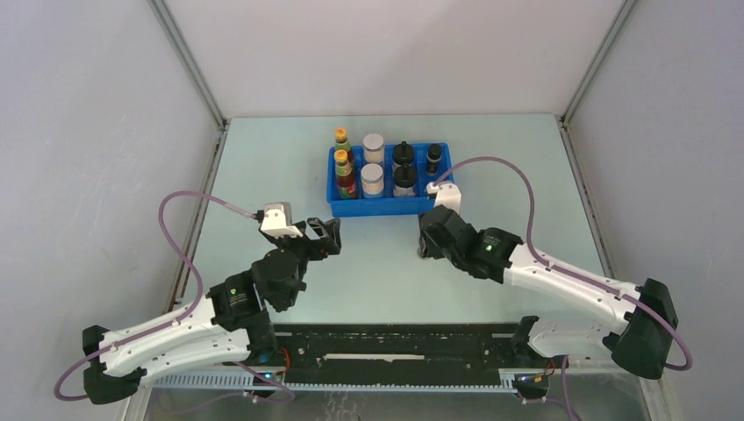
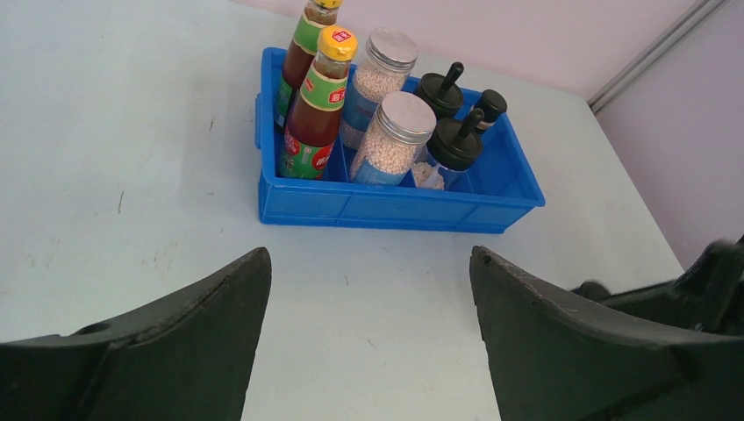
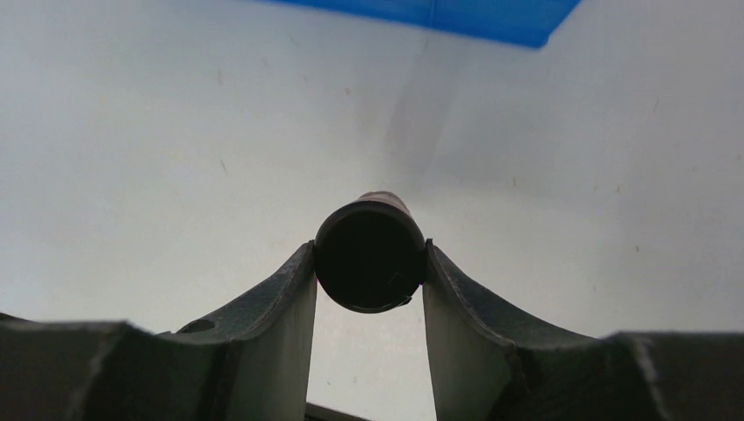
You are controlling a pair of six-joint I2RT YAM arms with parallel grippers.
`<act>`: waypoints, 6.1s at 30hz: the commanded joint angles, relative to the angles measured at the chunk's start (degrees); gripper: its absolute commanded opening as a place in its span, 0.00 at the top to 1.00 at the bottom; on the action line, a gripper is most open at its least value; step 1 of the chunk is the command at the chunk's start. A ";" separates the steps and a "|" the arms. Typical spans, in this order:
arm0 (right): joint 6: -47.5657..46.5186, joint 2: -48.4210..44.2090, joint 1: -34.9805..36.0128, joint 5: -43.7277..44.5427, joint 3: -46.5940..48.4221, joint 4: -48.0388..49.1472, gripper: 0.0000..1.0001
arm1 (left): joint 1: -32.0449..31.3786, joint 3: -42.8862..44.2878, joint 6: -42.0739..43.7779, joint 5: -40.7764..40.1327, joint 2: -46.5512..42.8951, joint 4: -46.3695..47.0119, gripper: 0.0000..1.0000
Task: Organize the condiment bottles
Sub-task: Pick up the bottle from the center of the board, then place the bottle in the storage box, then reset both arms
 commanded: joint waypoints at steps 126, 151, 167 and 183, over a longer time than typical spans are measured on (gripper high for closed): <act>-11.88 44.31 -31.56 -14.56 35.65 9.17 0.61 | -0.40 -1.49 -0.14 -3.05 -0.10 -0.62 0.12; -11.84 41.39 -31.02 -14.24 34.36 9.21 0.38 | -0.40 -1.43 -0.97 -2.65 -1.05 -1.75 0.12; -12.88 31.16 -29.09 -13.55 34.63 7.32 0.25 | -0.99 1.60 -0.48 -3.60 -1.10 -3.91 0.12; -15.06 8.02 -31.30 -13.72 23.36 11.10 0.18 | 5.09 15.14 31.66 -1.80 3.16 12.74 0.11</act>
